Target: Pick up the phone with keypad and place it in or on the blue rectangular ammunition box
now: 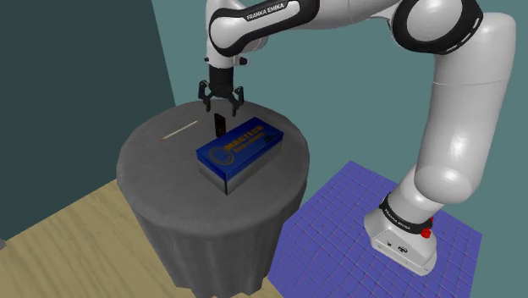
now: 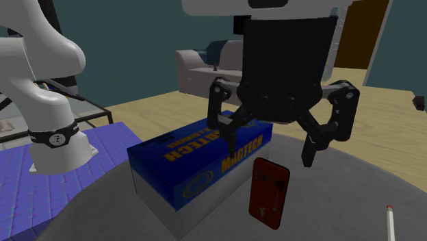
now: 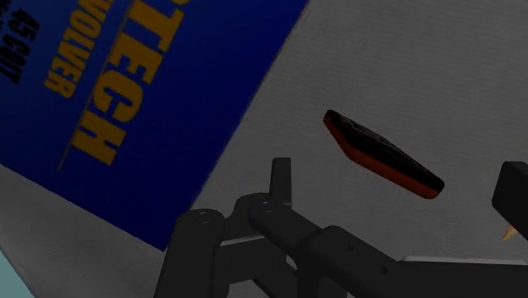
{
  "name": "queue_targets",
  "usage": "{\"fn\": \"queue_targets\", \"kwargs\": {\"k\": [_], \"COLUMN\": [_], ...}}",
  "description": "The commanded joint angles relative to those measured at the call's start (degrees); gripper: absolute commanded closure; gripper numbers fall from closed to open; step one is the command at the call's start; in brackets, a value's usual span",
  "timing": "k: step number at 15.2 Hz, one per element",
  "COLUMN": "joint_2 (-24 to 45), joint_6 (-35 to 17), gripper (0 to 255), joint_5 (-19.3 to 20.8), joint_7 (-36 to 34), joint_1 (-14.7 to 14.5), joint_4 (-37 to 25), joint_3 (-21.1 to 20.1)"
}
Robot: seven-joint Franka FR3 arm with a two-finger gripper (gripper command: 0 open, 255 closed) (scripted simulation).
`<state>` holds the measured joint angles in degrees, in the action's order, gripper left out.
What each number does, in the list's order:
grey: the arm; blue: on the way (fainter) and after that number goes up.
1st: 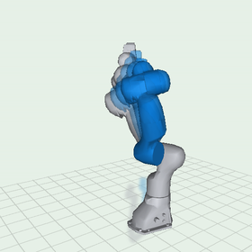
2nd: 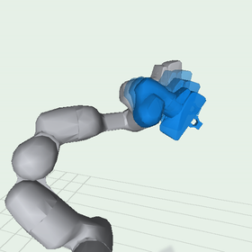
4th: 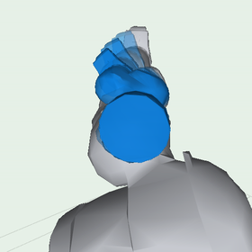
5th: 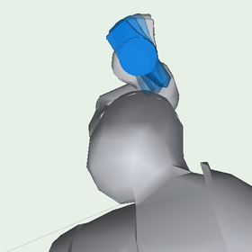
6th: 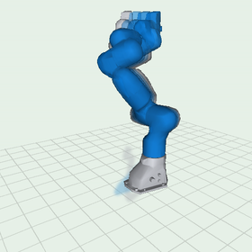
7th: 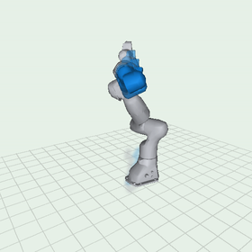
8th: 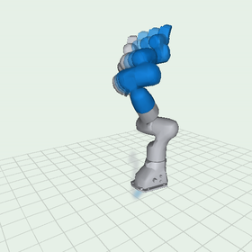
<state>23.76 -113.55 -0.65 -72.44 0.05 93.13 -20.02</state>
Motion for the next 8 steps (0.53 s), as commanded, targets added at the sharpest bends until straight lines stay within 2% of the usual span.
{"fn": "queue_targets", "kwargs": {"k": [1,8], "joint_2": [1.81,3.48], "joint_6": [-0.88,-5.24], "gripper": [0,0], "joint_5": [0.23,0.71], "joint_7": [-0.96,-1.24], "joint_1": [-0.29,-0.77], "joint_4": [-0.96,1.75], "joint_3": [0.35,0.53]}}
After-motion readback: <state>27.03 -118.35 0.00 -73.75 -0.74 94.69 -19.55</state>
